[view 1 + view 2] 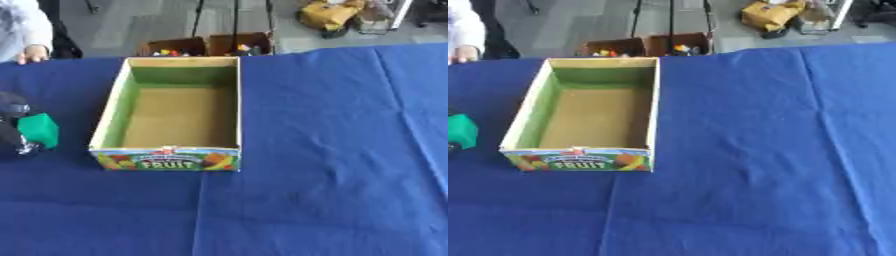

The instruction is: Pick up objects on the table and place them in the box.

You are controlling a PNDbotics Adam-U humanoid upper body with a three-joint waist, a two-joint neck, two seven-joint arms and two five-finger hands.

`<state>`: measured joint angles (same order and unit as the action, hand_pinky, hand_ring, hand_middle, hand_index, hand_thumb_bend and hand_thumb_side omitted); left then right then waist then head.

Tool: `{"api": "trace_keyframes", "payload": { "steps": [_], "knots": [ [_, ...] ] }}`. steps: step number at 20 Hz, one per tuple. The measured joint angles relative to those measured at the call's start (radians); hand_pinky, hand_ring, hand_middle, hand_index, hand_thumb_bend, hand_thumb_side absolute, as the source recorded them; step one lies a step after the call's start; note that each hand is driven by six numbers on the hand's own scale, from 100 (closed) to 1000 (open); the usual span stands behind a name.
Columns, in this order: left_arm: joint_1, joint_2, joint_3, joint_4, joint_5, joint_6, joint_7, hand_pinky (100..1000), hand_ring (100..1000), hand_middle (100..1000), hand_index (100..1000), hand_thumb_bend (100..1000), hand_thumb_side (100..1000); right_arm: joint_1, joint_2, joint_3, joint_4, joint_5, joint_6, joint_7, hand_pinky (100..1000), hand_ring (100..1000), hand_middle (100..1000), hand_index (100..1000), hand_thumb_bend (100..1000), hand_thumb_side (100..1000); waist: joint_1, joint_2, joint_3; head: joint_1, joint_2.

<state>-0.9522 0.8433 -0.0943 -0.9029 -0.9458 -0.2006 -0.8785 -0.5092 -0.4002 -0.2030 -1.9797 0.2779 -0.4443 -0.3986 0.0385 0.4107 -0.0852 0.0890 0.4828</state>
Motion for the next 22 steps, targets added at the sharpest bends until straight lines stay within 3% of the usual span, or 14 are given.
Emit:
{"api": "trace_keyframes", "payload": {
  "steps": [15,22],
  "knots": [
    [-0.03,-0.01,0.012,-0.04,-0.001,0.025,0.054,493,562,649,806,100,435,0.018,0.001,0.0,0.0,0.0,0.009,-0.009,702,700,483,692,100,763,0.015,-0.04,0.014,0.0,0.014],
    [-0.052,-0.01,0.018,-0.118,0.04,0.022,0.052,478,554,649,807,100,440,0.026,0.002,0.0,0.0,0.0,0.01,-0.011,701,701,487,692,100,760,0.021,-0.059,0.019,-0.001,0.028]
  ]
}}
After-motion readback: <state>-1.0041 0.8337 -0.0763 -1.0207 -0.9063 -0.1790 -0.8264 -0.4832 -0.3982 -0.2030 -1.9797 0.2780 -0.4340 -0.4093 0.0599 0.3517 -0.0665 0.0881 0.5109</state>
